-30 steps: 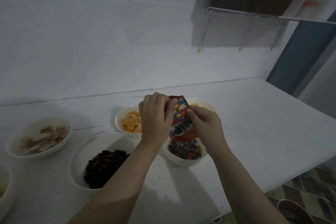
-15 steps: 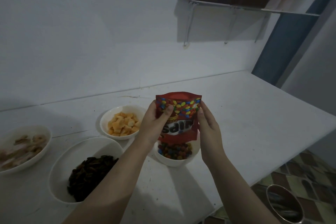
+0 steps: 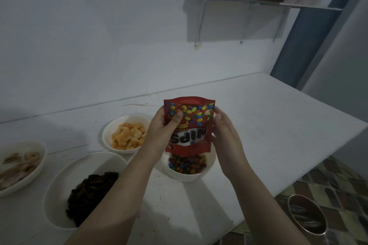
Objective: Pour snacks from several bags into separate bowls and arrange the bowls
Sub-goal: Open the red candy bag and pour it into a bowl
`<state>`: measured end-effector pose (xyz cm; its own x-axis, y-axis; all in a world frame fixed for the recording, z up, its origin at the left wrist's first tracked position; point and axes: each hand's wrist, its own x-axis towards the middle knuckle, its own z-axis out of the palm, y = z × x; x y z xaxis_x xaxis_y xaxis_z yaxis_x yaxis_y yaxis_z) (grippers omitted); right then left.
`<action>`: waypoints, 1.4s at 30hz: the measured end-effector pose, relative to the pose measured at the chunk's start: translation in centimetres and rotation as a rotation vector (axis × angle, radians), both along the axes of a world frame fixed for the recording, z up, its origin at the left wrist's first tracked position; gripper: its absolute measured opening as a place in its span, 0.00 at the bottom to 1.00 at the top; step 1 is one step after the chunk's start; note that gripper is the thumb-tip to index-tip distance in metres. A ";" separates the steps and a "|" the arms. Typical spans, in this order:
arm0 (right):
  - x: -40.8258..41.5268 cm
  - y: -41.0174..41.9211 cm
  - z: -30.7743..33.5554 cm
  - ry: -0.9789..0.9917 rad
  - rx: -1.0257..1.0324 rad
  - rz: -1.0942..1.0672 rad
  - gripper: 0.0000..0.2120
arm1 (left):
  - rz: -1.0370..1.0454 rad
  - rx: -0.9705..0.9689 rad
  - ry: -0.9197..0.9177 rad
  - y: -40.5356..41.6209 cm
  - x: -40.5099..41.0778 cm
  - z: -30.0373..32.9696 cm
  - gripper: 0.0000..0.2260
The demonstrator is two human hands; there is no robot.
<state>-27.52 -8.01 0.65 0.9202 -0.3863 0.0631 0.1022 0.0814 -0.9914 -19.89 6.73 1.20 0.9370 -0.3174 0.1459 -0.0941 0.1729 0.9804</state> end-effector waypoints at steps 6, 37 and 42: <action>-0.1 0.3 1.8 -0.053 -0.076 0.052 0.19 | -0.040 -0.029 0.005 0.3 0.3 0.2 0.15; 0.0 0.9 3.0 -0.138 0.101 -0.148 0.03 | -0.247 0.477 -0.118 3.5 1.2 -2.0 0.15; 0.2 0.6 3.3 -0.160 -0.002 -0.113 0.04 | -0.147 0.321 -0.114 2.8 0.9 -0.2 0.13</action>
<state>-27.31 -7.41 3.96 0.8493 -0.4859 0.2066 0.2673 0.0582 -0.9619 -18.95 9.50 0.98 0.8616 -0.4937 0.1181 -0.2030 -0.1219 0.9716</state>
